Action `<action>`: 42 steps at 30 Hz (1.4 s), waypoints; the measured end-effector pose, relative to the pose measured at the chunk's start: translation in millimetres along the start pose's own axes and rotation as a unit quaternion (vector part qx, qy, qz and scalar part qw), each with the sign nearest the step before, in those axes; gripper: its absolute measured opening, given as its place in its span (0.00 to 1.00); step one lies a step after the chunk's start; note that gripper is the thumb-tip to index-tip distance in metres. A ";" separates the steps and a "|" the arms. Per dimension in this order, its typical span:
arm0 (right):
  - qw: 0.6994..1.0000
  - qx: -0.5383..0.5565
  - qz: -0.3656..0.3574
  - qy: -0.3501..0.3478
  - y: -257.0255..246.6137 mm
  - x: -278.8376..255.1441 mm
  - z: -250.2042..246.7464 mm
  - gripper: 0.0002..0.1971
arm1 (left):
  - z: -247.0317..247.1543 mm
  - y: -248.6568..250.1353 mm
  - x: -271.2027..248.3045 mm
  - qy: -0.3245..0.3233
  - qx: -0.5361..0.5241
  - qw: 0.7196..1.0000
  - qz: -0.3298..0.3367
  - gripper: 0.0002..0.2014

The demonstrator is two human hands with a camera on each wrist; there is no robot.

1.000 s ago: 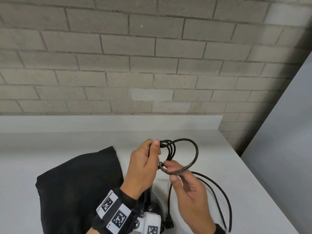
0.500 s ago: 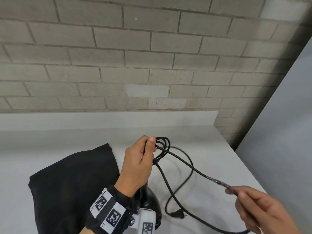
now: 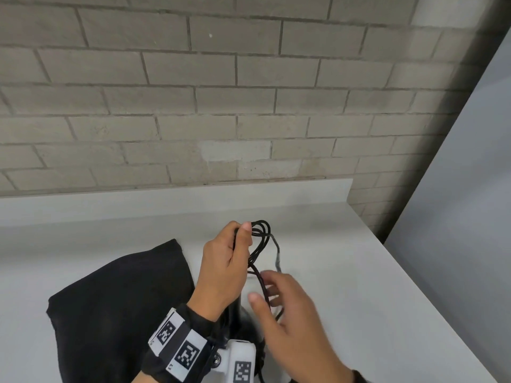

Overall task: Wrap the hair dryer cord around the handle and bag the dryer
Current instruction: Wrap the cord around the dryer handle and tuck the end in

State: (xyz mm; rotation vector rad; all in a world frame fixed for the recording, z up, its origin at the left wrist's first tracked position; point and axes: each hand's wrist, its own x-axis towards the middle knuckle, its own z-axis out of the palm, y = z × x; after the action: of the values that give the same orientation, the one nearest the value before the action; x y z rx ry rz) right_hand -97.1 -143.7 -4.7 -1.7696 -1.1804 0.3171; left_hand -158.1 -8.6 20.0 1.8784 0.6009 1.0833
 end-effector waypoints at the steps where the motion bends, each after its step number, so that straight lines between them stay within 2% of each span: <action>1: 1.000 0.017 0.013 -0.022 -0.5 5.7 8.7 0.13 | -0.9 -0.1 -0.5 0.000 0.002 1.000 0.000 0.20; 4: 0.994 0.107 0.010 -0.020 -0.9 14.5 17.0 0.10 | -4.3 -0.7 -2.1 0.006 0.000 1.000 -0.003 0.20; 7: 0.993 0.115 0.010 -0.033 6.8 7.2 0.3 0.12 | -6.7 -0.8 -3.0 0.016 -0.002 1.000 -0.007 0.21; 10: 0.998 0.056 -0.011 -0.035 30.8 -11.1 -32.4 0.13 | -6.6 -1.7 -2.9 0.024 -0.006 1.000 -0.007 0.20; 12: 0.999 -0.019 -0.040 -0.025 49.9 -24.2 -60.2 0.05 | -6.5 -2.1 -3.2 0.025 -0.007 1.000 -0.006 0.20; 13: 0.996 -0.068 -0.040 -0.030 57.8 -31.1 -76.1 0.10 | -6.7 -2.3 -3.1 0.025 -0.009 1.000 -0.007 0.20; 14: 0.994 -0.104 -0.028 -0.032 70.1 -38.3 -89.8 0.16 | -7.3 -2.6 -3.2 0.024 -0.013 1.000 -0.009 0.20; 15: 0.990 -0.130 0.012 -0.043 77.1 -44.0 -103.0 0.20 | -7.8 -3.0 -3.4 0.022 -0.018 1.000 -0.011 0.20; 18: 0.977 -0.199 0.063 -0.049 118.0 -59.7 -129.5 0.23 | -8.3 -4.6 -4.2 0.017 -0.034 0.999 -0.021 0.20; 19: 0.968 -0.226 0.077 -0.074 125.2 -59.9 -139.9 0.23 | -8.1 -4.9 -4.2 0.017 -0.036 0.999 -0.022 0.20; 20: 0.963 -0.252 0.064 -0.066 144.1 -60.3 -146.9 0.21 | -7.8 -5.0 -4.2 0.017 -0.037 0.999 -0.023 0.20; 21: 0.955 -0.272 0.069 -0.099 151.5 -59.6 -153.7 0.13 | -7.3 -5.0 -4.0 0.017 -0.038 0.999 -0.023 0.20; 22: 0.948 -0.296 0.044 -0.111 148.4 -53.9 -151.9 0.03 | -6.7 -5.2 -3.9 0.017 -0.039 0.999 -0.024 0.21; 23: 0.939 -0.313 0.054 -0.131 135.4 -46.8 -150.5 0.13 | -6.2 -5.2 -3.7 0.016 -0.039 0.999 -0.025 0.21; 24: 0.932 -0.329 0.040 -0.146 125.9 -40.9 -144.5 0.28 | -5.7 -4.9 -3.5 0.015 -0.039 0.999 -0.025 0.21; 25: 0.928 -0.319 0.064 -0.181 107.9 -35.2 -139.9 0.38 | -5.2 -4.3 -3.1 0.014 -0.040 0.999 -0.025 0.21; 27: 0.945 -0.226 0.099 -0.214 68.8 -19.8 -129.3 0.45 | -4.6 -3.2 -2.8 0.014 -0.036 0.999 -0.024 0.21; 28: 0.965 -0.163 0.086 -0.185 50.4 -13.7 -121.6 0.46 | -4.5 -2.9 -2.9 0.014 -0.031 0.999 -0.024 0.21; 29: 0.980 -0.104 0.055 -0.163 30.7 -6.5 -111.7 0.44 | -4.2 -2.7 -2.8 0.015 -0.027 0.999 -0.023 0.21; 31: 0.986 -0.041 0.011 -0.159 6.1 8.6 -87.9 0.40 | -3.5 -2.1 -2.9 0.014 -0.015 1.000 -0.022 0.21; 34: 0.986 -0.011 0.017 -0.168 -16.0 32.6 -46.4 0.30 | -2.8 -1.2 -1.8 0.013 0.001 1.000 -0.016 0.21; 36: 0.986 -0.006 0.017 -0.164 -20.6 41.2 -25.6 0.19 | -3.7 -1.6 -1.6 0.011 0.007 1.000 -0.012 0.21; 38: 0.987 0.030 0.013 -0.156 -16.8 41.3 -17.4 0.09 | -5.9 -3.0 -2.0 0.014 0.002 1.000 -0.013 0.20; 40: 0.983 0.060 0.024 -0.174 -12.2 35.2 -22.3 0.07 | -7.8 -4.2 -3.2 0.019 -0.014 1.000 -0.021 0.21; 42: 0.971 0.065 0.026 -0.228 -6.3 24.5 -35.9 0.07 | -8.6 -5.1 -3.9 0.025 -0.034 0.999 -0.031 0.22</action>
State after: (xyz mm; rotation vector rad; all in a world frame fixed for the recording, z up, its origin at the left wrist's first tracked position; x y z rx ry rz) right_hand -65.2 -143.2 25.5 -1.6605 -1.3939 0.8488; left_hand -167.4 -5.2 16.1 1.7670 0.6381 1.0993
